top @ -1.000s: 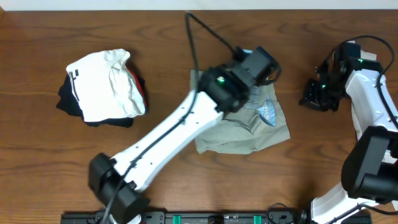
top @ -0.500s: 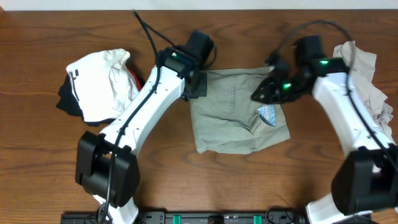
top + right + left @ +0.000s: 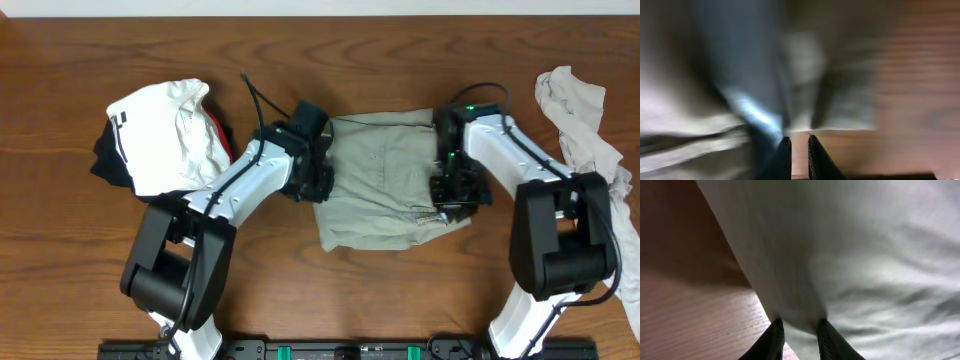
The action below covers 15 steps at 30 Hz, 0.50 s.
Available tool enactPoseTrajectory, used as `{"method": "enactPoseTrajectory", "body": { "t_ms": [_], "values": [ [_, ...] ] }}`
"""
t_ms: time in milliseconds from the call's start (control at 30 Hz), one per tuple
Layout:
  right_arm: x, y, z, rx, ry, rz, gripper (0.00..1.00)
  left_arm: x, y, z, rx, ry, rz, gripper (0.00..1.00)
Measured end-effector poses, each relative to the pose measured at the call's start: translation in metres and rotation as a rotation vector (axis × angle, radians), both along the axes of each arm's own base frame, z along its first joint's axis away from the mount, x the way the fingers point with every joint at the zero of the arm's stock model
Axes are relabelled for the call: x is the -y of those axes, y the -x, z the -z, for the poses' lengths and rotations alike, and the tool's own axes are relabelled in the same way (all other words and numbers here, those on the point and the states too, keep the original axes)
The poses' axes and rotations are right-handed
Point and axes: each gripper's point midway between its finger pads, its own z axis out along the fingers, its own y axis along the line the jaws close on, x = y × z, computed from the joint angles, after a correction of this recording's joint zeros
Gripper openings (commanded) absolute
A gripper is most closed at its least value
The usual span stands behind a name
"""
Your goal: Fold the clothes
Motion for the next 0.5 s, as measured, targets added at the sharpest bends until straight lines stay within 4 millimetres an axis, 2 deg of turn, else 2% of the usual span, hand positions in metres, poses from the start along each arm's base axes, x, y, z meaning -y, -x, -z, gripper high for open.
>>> {"method": "enactPoseTrajectory", "body": {
  "t_ms": [100, 167, 233, 367, 433, 500],
  "values": [
    [0.011, -0.006, -0.003, 0.030, -0.003, 0.043, 0.12, -0.001, 0.005, 0.005, -0.010, 0.001, 0.006, 0.25],
    [0.004, -0.018, -0.007, 0.091, -0.084, 0.040, 0.12, -0.001, 0.004, 0.005, -0.007, 0.002, 0.007, 0.25],
    [-0.013, -0.034, -0.018, 0.182, -0.206, 0.010, 0.11, 0.000, 0.005, 0.005, -0.011, 0.006, 0.007, 0.25],
    [-0.055, -0.068, -0.057, 0.403, -0.460, -0.059, 0.10, 0.003, 0.005, 0.001, -0.008, 0.031, 0.010, 0.32],
    [-0.070, -0.086, -0.073, 0.500, -0.547, -0.087, 0.12, 0.007, 0.001, -0.004, 0.012, 0.049, 0.009, 0.34],
    [-0.084, -0.099, -0.081, 0.563, -0.602, -0.108, 0.12, 0.012, -0.007, -0.014, 0.056, 0.082, 0.005, 0.35]
  ]
}}
